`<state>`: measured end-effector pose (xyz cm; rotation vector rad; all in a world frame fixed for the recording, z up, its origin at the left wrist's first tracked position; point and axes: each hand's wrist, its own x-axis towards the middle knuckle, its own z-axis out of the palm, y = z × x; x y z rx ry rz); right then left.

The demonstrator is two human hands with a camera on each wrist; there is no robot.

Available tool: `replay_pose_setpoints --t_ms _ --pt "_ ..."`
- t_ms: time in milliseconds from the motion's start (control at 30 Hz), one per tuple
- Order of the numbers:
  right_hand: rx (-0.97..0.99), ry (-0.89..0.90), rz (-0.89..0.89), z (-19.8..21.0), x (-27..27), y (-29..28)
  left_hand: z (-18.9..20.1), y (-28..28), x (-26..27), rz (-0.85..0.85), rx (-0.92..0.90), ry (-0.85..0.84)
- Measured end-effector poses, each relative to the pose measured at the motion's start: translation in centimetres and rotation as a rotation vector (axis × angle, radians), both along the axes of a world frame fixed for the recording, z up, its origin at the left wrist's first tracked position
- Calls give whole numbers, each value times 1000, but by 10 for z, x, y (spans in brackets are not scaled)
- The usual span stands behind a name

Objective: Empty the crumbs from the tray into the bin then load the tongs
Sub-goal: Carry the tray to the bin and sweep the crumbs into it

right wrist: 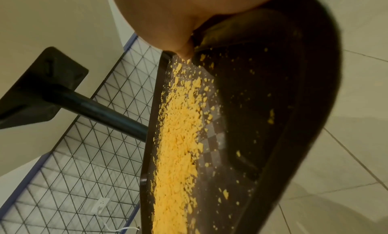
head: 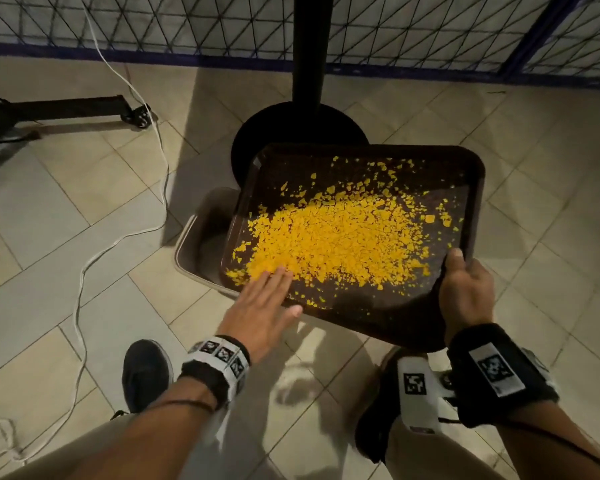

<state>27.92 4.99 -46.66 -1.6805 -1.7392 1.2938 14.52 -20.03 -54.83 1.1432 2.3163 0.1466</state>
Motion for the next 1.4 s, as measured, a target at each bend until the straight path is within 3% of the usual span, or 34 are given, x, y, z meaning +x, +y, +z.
replay_pose_setpoints --t_ms 100,200,300,400,500,567,633,767,867,967,1100,1200,1400 --pt "48 -22 6 7 -2 -1 10 3 -9 90 -14 -47" --pt "106 -39 44 7 -1 -2 35 24 22 146 107 -52" --pt "98 -47 42 5 1 -2 52 50 81 -22 325 -39" --pt "86 -50 27 5 3 0 47 61 117 -199 332 13" --pt "68 -50 27 5 5 5 24 48 96 -95 343 13" --pt "53 -46 33 4 6 8 13 29 66 -29 222 77" --pt "34 -42 34 3 6 9 4 5 35 70 117 32" --pt "48 -37 66 8 7 7 -2 -20 1 187 71 61" --pt "84 -47 83 14 9 6 17 4 17 138 125 39" --pt "87 -64 84 13 9 3 40 46 68 -42 274 -7" --pt "82 -44 97 10 9 0 38 87 124 -251 402 4" --pt "74 -43 102 9 11 2 29 93 113 -217 380 41" --pt "39 6 90 9 9 1 6 44 33 32 79 7"
